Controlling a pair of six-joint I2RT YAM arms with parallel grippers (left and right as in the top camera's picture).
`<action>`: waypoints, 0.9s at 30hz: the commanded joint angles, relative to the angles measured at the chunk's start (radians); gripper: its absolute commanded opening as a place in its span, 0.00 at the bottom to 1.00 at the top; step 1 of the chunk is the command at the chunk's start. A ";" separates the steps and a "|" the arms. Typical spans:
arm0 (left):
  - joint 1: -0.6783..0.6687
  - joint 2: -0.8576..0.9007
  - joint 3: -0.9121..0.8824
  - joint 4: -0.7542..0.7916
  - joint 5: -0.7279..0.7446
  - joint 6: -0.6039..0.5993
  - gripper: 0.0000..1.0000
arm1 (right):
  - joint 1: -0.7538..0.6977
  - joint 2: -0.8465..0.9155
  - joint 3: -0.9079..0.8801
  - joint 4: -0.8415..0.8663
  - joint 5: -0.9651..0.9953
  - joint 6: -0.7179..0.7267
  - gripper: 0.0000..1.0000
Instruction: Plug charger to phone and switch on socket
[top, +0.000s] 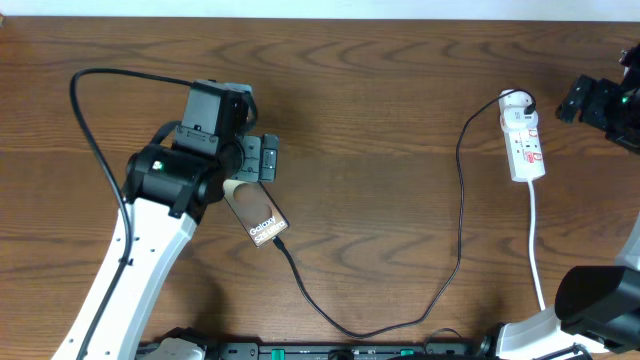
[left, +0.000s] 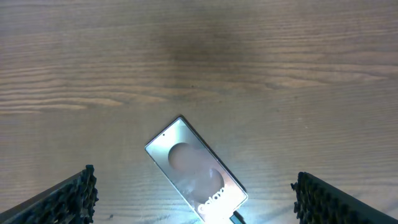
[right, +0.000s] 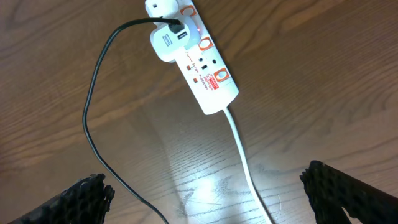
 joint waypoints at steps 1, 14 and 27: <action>-0.003 -0.084 0.017 -0.019 -0.033 0.017 0.98 | 0.002 -0.008 0.006 -0.002 0.008 0.008 0.99; -0.001 -0.517 -0.227 0.147 -0.064 0.017 0.98 | 0.002 -0.008 0.006 -0.002 0.008 0.009 0.99; 0.234 -0.906 -0.874 0.969 0.264 0.016 0.98 | 0.002 -0.008 0.006 -0.002 0.008 0.009 0.99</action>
